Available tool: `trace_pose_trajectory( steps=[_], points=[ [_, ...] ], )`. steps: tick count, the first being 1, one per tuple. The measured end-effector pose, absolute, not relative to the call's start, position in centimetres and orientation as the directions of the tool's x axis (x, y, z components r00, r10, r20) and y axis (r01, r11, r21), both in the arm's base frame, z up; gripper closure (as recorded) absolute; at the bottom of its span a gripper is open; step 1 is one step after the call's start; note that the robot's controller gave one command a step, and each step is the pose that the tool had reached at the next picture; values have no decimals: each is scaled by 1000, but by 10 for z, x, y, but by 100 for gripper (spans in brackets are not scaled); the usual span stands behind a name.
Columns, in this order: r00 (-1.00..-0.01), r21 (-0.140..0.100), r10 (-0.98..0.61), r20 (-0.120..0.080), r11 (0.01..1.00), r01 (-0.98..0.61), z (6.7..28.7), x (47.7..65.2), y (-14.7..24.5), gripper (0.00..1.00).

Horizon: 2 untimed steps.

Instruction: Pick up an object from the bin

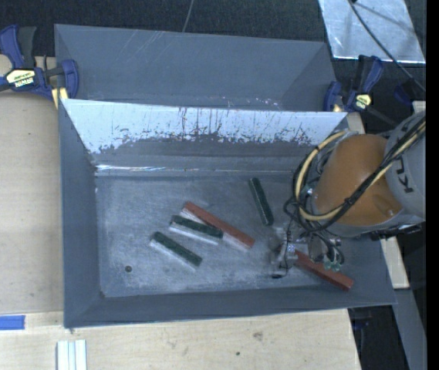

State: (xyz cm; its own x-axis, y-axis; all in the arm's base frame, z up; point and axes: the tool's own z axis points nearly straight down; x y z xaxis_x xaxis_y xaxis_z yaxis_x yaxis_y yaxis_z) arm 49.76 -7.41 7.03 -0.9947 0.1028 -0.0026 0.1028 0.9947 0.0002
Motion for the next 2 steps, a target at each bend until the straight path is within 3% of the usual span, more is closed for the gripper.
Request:
trace_pose_trajectory(
  steps=[1, 2],
  points=[
    [-999, -1, 38, -3, 999, 38, 70, 518, -99, 0],
    [-999, -1, 38, -3, 999, 38, 70, 518, -99, 0]
  ],
)
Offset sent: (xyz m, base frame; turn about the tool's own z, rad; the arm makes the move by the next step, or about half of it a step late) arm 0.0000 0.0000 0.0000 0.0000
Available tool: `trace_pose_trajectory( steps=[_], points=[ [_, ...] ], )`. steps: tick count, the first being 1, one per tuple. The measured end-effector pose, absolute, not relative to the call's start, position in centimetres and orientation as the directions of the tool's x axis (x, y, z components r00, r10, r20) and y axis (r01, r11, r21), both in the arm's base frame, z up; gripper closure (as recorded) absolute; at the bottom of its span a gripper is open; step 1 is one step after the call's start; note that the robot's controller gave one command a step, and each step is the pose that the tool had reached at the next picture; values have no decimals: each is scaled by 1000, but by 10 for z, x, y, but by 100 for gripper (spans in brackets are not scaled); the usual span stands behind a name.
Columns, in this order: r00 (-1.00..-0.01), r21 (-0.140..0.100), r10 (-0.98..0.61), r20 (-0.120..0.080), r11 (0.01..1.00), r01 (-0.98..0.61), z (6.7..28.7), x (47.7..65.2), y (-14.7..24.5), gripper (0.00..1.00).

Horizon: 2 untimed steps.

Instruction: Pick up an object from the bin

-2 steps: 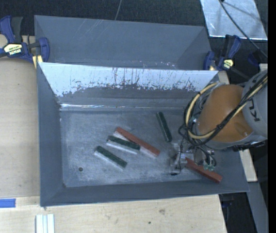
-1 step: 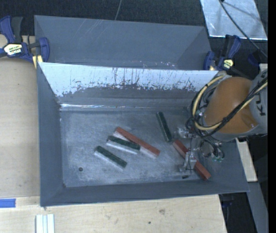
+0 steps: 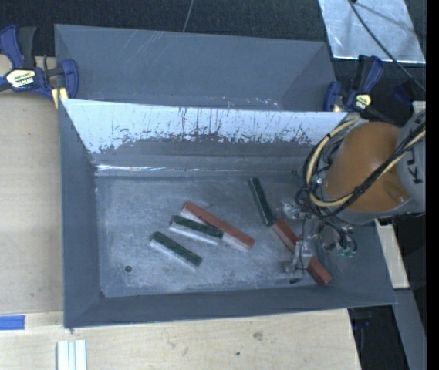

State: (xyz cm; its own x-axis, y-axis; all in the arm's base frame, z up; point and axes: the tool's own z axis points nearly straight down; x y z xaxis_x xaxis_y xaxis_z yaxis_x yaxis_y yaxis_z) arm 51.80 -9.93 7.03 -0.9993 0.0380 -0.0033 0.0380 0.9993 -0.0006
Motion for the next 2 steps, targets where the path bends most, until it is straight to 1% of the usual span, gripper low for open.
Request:
trace_pose_trajectory(
  steps=[1, 2],
  points=[
    [-999, 0, 35, -18, 999, 35, 73, 570, -120, 100],
    [-999, -1, 35, -5, 999, 35, 70, 567, -120, 0]
  ],
)
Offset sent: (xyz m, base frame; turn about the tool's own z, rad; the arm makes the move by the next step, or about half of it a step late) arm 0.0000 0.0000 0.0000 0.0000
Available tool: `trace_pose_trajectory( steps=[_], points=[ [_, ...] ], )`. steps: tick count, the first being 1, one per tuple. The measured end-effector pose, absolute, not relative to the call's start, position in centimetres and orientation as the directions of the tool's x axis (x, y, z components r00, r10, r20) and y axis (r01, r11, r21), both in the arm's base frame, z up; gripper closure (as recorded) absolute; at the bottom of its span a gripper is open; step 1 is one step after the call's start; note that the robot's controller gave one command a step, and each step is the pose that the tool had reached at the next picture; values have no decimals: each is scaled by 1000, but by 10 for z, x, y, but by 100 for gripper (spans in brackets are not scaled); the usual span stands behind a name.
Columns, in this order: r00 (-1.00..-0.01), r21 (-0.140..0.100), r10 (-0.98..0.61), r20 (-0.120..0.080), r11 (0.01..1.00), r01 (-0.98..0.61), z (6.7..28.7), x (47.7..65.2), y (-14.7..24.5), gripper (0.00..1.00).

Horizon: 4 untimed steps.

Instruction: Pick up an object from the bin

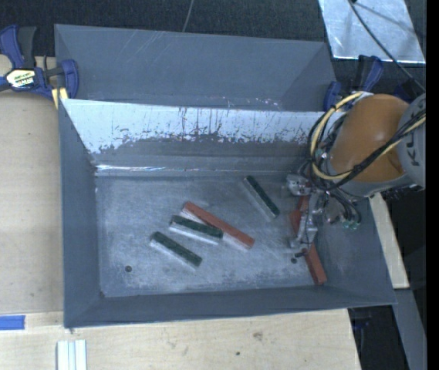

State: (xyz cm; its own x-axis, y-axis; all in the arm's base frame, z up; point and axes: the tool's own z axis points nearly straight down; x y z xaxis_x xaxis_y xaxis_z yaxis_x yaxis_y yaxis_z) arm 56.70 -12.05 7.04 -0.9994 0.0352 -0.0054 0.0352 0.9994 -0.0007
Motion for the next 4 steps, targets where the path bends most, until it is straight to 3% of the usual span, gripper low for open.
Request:
trace_pose_trajectory(
  steps=[1, 2, 3, 4],
  points=[
    [-999, 0, 36, -17, 999, 36, 72, 570, -120, 100],
    [-999, -1, 35, -6, 999, 35, 70, 567, -120, 0],
    [-999, 0, 36, -17, 999, 36, 72, 570, -120, 100],
    [-999, -1, 36, -6, 999, 36, 70, 567, -120, 0]
  ],
)
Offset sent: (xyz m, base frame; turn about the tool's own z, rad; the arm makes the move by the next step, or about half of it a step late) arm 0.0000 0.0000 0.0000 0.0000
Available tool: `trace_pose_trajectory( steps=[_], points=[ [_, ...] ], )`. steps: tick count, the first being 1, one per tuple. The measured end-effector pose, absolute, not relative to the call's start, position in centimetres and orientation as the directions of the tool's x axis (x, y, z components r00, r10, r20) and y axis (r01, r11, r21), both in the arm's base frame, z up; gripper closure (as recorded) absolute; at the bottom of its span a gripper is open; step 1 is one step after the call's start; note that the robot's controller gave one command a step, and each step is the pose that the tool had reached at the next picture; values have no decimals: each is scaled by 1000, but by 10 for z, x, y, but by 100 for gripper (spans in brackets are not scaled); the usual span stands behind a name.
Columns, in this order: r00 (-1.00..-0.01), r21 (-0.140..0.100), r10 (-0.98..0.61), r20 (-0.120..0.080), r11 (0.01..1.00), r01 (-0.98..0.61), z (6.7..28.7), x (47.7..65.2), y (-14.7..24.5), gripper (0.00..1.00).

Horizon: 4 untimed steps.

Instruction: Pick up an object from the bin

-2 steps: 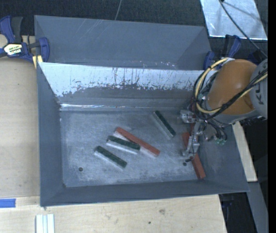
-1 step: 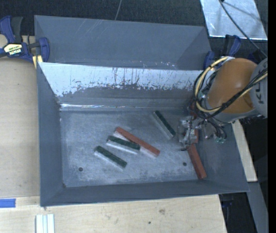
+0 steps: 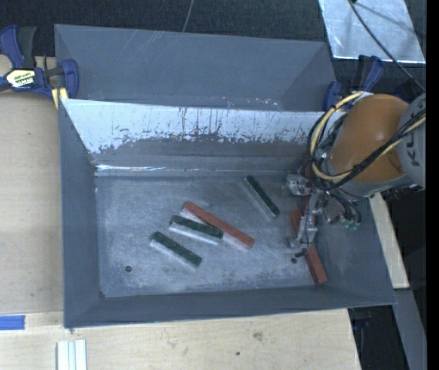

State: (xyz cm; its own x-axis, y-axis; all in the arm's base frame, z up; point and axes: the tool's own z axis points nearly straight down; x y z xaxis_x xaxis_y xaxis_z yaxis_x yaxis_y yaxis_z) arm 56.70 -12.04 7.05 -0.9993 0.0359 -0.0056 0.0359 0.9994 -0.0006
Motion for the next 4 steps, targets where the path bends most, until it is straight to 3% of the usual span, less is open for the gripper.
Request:
trace_pose_trajectory(
  steps=[1, 2, 3, 4],
  points=[
    [-999, -1, 36, -6, 999, 36, 70, 567, -120, 0],
    [-986, -9, -169, -12, 986, -168, 93, 598, -98, 0],
    [-952, 3, -305, -6, 952, -306, 69, 619, -43, 0],
    [-991, 0, -136, -8, 991, -136, 72, 607, -49, 100]
  ],
)
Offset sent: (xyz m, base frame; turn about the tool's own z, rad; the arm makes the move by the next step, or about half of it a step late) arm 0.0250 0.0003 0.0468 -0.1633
